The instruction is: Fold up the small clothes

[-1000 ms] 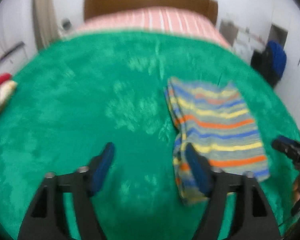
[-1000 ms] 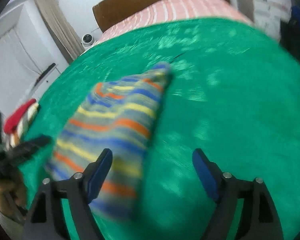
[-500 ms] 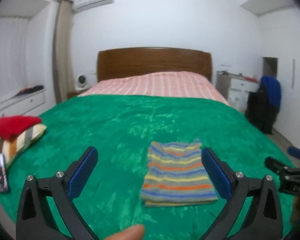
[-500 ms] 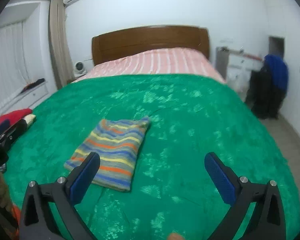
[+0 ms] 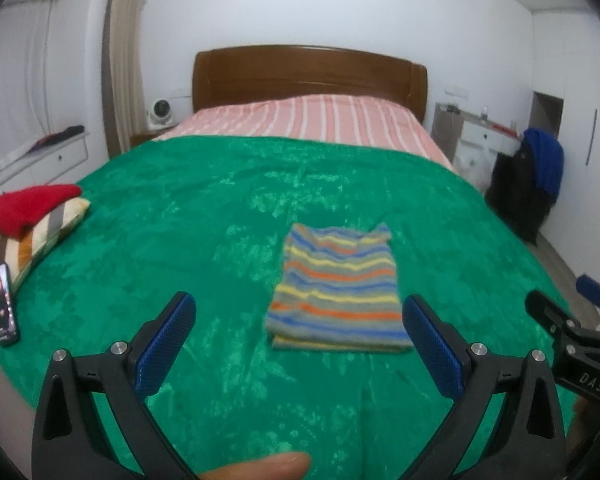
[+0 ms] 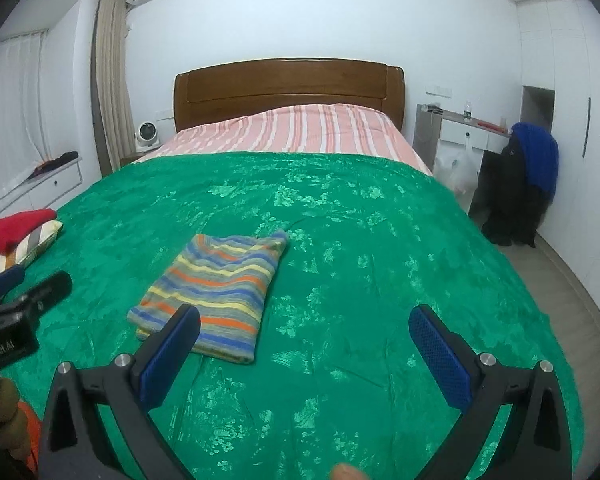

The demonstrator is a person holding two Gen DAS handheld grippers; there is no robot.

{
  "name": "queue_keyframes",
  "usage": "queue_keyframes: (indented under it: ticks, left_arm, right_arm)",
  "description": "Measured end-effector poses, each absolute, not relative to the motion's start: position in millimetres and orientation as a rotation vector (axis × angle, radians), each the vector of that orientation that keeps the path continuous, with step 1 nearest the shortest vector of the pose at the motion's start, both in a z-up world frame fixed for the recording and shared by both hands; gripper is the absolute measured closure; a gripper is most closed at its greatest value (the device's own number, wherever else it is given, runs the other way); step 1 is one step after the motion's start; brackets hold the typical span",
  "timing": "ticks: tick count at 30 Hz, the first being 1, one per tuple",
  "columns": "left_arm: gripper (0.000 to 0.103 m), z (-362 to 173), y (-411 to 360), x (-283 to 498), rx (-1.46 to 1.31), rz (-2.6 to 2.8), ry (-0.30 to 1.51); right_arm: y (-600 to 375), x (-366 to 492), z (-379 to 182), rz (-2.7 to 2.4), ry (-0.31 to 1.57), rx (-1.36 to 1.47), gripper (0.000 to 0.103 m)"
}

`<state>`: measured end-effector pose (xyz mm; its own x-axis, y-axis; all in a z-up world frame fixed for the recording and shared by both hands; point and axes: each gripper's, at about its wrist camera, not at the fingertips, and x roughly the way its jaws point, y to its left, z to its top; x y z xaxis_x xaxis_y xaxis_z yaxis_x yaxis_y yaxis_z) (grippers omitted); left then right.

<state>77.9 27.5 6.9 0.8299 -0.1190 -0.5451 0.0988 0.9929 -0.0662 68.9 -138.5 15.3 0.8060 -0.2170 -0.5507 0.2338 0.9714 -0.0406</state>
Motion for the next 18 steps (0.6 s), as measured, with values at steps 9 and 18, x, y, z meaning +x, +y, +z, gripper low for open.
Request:
queue_keyframes:
  ticks: [9, 18]
  left_arm:
    - [0.0, 14, 19, 68, -0.01, -0.154, 0.591]
    - [0.0, 23, 12, 60, 0.059, -0.045, 0.565]
  right_arm:
    - [-132, 65, 19, -0.209, 0.593, 0.03, 0.0]
    - [-142, 46, 33, -0.107, 0.475, 0.147, 0.0]
